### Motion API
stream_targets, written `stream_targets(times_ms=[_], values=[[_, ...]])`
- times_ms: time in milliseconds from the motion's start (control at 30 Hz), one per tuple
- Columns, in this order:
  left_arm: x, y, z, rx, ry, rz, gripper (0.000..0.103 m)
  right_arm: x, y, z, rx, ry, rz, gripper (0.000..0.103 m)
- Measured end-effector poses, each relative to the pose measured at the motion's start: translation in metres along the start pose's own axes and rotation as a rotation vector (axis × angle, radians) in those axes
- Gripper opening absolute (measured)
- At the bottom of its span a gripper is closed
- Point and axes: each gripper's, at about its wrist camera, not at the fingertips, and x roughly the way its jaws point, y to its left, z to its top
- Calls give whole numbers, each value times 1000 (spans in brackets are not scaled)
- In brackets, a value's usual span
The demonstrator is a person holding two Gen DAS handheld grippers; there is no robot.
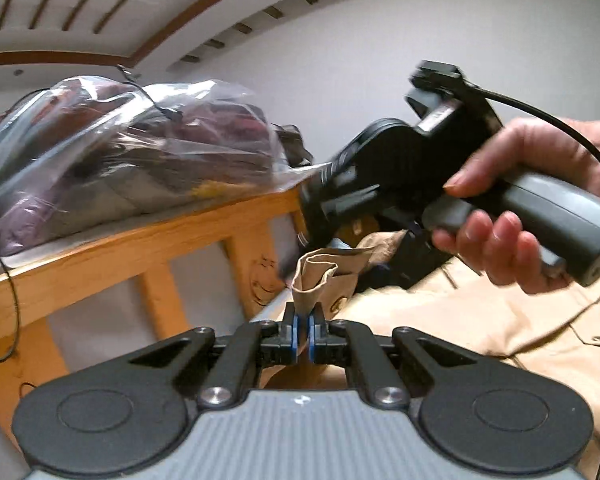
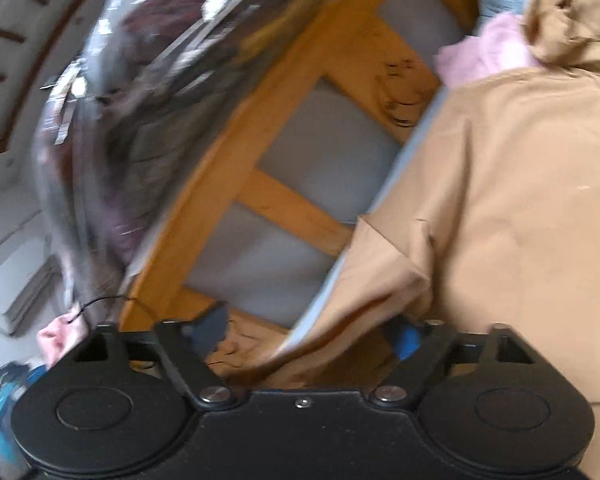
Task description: Fold large clothes
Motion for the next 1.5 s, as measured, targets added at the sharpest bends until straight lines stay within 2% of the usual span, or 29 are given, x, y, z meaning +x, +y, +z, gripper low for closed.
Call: stream_targets(times_ms=[33, 67, 100, 133, 167, 267, 333, 467, 567, 733, 800, 900, 1000, 1067, 1167, 1233, 1300, 1333, 1367, 1400, 1500], values=[[0, 0, 1, -6, 10, -17, 7, -2, 1, 1, -12, 0, -39, 20], [3, 0, 2, -14, 22, -33, 13, -4, 1, 1, -24, -3, -73, 4], [4, 0, 2, -30, 28, -45, 21, -7, 2, 3, -35, -7, -91, 3], [2, 0, 1, -46, 29, -53, 47, -12, 5, 6, -52, -11, -94, 1], [0, 3, 2, -65, 22, -55, 67, -18, 6, 5, -68, -22, -95, 1], [-4, 7, 1, -100, -29, -26, 72, -39, 27, 22, -140, -70, -91, 1], [-1, 6, 1, -98, -4, -9, 74, -54, 43, 37, -182, -107, -85, 1], [14, 13, -4, -145, 54, 14, 76, -97, 75, 73, -256, -209, -70, 1], [39, 15, -9, -137, 114, 33, 77, -134, 90, 96, -267, -284, -63, 1], [96, 1, -17, -117, 214, -16, 77, -188, 91, 118, -265, -382, -86, 1], [118, -9, -14, -89, 219, -17, 77, -206, 87, 124, -260, -416, -94, 1], [144, -26, -8, -15, 196, 31, 76, -229, 78, 129, -256, -462, -130, 1], [162, -36, -2, 53, 166, 73, 63, -250, 59, 134, -230, -486, -171, 1], [168, -36, 0, 84, 145, 52, 38, -258, 45, 134, -216, -492, -204, 1], [171, -39, -3, 187, 123, 54, 16, -267, 22, 132, -194, -503, -239, 1], [174, -42, -7, 295, 95, 98, 15, -275, 6, 124, -182, -523, -250, 1], [176, -46, -13, 401, 105, 121, 15, -286, -20, 108, -142, -562, -238, 1], [175, -47, -16, 429, 119, 103, 15, -290, -32, 98, -128, -580, -238, 1], [174, -47, -19, 442, 138, 51, 15, -295, -48, 84, -110, -595, -247, 1], [172, -44, -23, 436, 164, -30, 16, -299, -64, 71, -88, -601, -254, 1], [164, -33, -33, 373, 261, -209, 27, -303, -116, 38, 16, -599, -297, 1]])
